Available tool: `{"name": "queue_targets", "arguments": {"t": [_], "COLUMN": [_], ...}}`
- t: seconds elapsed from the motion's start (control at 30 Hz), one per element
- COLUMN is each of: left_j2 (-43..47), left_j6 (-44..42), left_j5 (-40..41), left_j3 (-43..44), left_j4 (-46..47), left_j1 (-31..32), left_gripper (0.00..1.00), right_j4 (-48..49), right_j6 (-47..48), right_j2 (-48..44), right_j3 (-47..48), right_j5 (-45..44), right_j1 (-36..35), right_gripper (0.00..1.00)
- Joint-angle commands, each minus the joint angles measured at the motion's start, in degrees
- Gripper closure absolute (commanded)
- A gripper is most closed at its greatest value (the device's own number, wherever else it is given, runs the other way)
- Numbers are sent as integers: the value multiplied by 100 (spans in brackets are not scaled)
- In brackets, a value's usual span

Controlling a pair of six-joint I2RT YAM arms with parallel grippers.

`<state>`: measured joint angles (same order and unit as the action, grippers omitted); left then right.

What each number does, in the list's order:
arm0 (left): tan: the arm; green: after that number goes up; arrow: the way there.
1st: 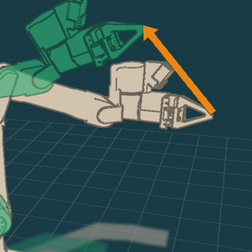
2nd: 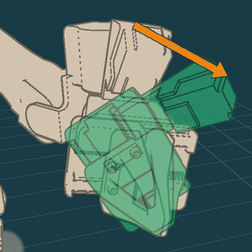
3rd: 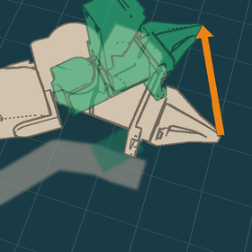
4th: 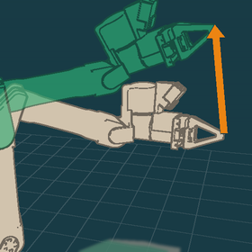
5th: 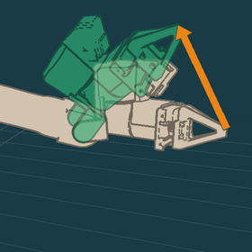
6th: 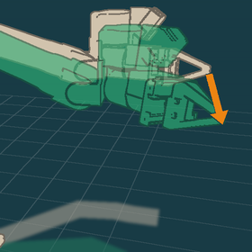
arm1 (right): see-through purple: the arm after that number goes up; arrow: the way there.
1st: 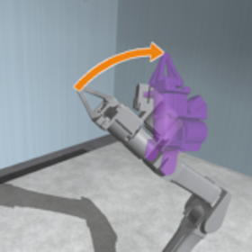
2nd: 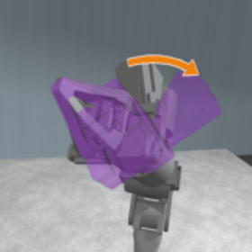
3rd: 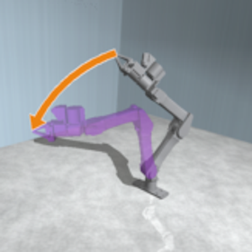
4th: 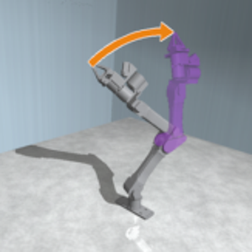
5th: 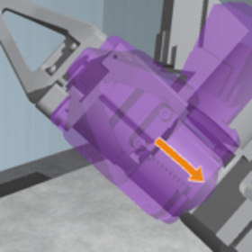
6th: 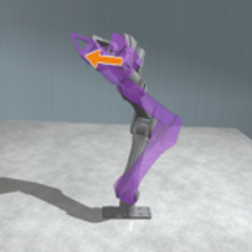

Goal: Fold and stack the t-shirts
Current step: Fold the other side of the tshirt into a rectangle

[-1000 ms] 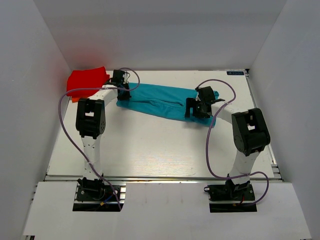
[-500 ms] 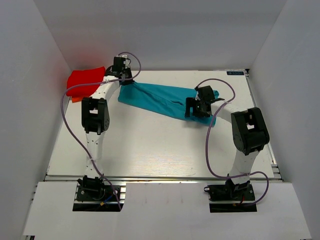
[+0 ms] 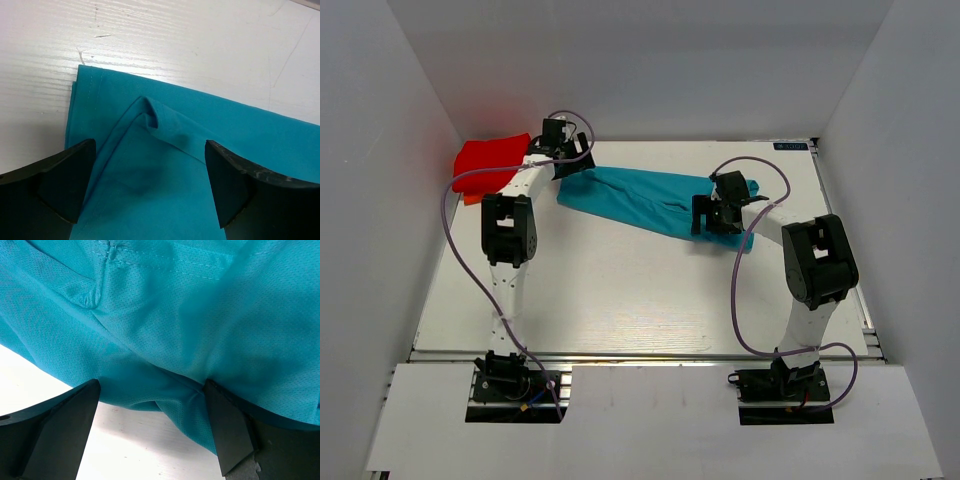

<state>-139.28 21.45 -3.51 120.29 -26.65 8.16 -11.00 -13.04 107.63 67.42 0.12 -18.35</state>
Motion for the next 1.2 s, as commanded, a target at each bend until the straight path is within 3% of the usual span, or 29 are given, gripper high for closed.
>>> {"name": "queue_targets", "arguments": {"t": [0.0,0.2,0.43,0.83,0.87,0.9,0.97,1.0,1.03,1.17], "left_j2": [622,289,-37,-301,-301,-301,-240,-240,-144,-20], "left_j6": [-80,-80,26,131,183,184,184,184,184,184], "left_j5": [-115,-369,-598,-651,-651,-651,-651,-651,-651,-572], "left_j3": [-111,81,267,399,338,337,337,259,206,82], "left_j4": [196,257,398,336,397,398,398,485,538,548], "left_j1": [1,1,1,54,54,54,54,54,54,54], "left_gripper": [0,8,33,39,44,57,74,91,97,100], "right_j4": [-244,-226,-218,-244,-236,-244,-244,-244,-244,-253], "right_j6": [29,47,56,73,82,73,65,65,65,38], "right_j2": [-23,-76,-41,-6,3,21,38,47,56,12], "right_j3": [26,-45,-18,17,34,43,43,61,52,-9], "right_j5": [-82,-144,-153,-302,-319,-320,-293,-293,-293,-302], "right_j1": [33,42,51,51,42,51,51,51,51,51], "right_gripper": [10,10,10,10,10,10,10,10,10,10]}}
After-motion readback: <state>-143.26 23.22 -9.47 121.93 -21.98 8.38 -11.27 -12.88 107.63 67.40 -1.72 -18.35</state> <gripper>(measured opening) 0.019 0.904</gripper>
